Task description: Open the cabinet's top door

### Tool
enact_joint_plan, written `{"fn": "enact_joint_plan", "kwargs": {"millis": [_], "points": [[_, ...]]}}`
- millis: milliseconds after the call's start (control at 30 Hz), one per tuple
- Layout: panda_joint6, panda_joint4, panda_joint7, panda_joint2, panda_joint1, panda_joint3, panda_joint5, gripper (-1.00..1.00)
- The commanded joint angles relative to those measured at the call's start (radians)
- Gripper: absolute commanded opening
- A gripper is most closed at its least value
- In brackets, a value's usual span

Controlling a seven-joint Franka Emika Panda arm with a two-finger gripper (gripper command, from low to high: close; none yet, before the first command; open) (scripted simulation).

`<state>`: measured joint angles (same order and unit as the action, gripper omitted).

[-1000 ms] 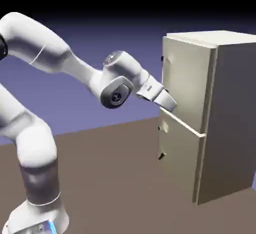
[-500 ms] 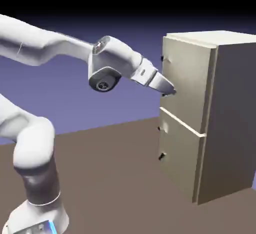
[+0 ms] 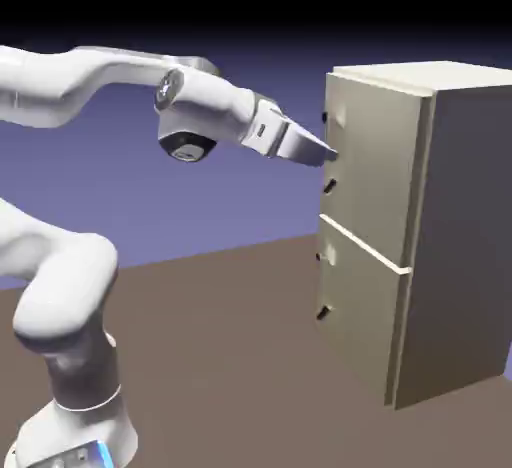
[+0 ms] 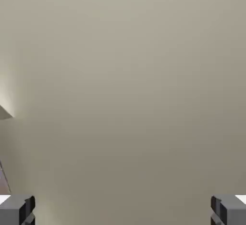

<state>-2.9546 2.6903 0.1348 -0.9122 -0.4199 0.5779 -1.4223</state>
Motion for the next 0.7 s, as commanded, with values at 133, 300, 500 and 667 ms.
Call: {"fn": "enact_joint_plan", "kwargs": {"millis": [133, 300, 500, 667], "points": [[0.013, -0.018, 0.134, -0.052, -0.066, 0.088, -0.218, 0.0], [0.025, -0.037, 0.268, -0.105, -0.132, 0.177, -0.435, 0.0], [0.04, -0.059, 0.429, -0.167, -0.211, 0.283, -0.696, 0.0], [0.053, -0.077, 0.563, -0.22, -0.277, 0.371, -0.914, 0.0]]}}
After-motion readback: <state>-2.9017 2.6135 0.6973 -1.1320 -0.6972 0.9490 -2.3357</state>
